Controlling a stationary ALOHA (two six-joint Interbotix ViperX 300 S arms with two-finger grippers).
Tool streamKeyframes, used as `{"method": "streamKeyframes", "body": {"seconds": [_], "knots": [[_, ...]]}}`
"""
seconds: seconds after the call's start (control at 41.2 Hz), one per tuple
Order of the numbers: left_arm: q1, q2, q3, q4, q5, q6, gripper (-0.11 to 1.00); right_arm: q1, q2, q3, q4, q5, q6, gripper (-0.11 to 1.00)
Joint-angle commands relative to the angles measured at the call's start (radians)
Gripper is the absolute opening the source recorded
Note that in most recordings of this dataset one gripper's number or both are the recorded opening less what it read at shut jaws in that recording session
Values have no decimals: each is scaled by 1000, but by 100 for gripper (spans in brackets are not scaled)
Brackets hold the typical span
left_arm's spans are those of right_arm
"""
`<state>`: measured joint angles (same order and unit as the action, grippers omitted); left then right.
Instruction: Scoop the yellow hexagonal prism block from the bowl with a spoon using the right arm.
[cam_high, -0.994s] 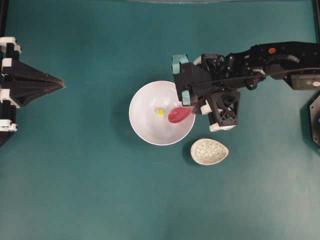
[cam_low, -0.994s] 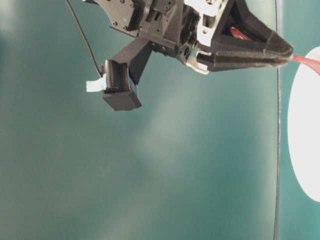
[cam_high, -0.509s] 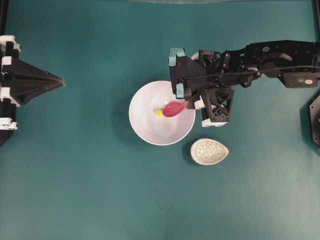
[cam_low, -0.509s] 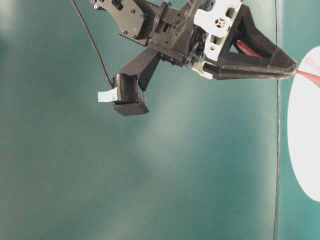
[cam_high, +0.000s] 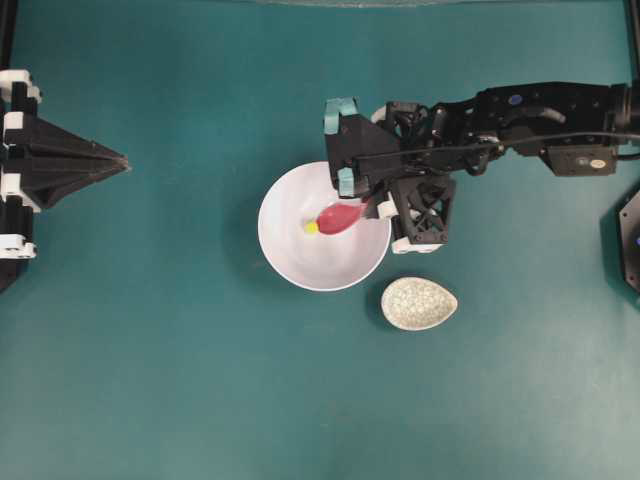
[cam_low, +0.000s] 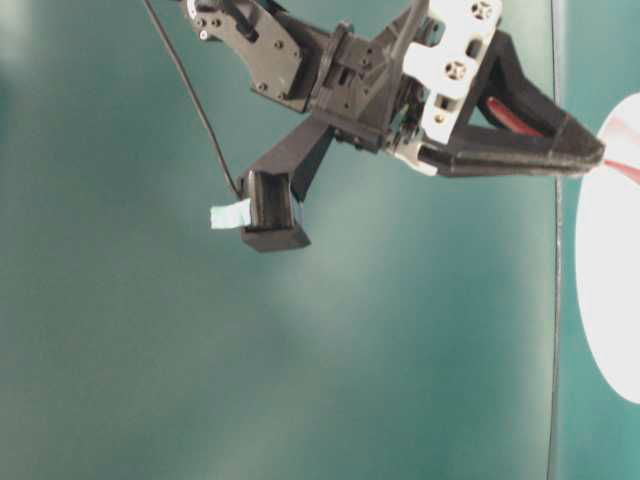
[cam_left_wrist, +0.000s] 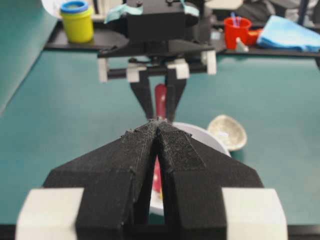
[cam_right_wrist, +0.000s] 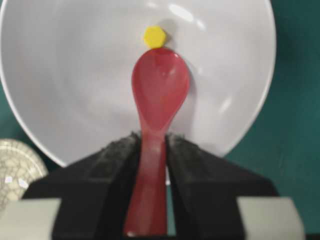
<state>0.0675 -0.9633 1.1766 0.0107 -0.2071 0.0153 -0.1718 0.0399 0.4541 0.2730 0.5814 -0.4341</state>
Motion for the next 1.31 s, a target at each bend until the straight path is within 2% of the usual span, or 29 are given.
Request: {"method": "streamKeyframes", "body": {"seconds": [0.0, 0.388, 0.703, 1.285], "knots": [[5, 5, -28, 3, -5, 2, 3, -2, -8, -35, 0, -6, 0, 25], [8, 5, -28, 3, -5, 2, 3, -2, 15, -101, 0, -81, 3, 25], [25, 5, -28, 3, -5, 2, 3, -2, -26, -150, -3, -66, 6, 23], [25, 5, -28, 3, -5, 2, 3, -2, -173, -141, -5, 129, 6, 23]]}}
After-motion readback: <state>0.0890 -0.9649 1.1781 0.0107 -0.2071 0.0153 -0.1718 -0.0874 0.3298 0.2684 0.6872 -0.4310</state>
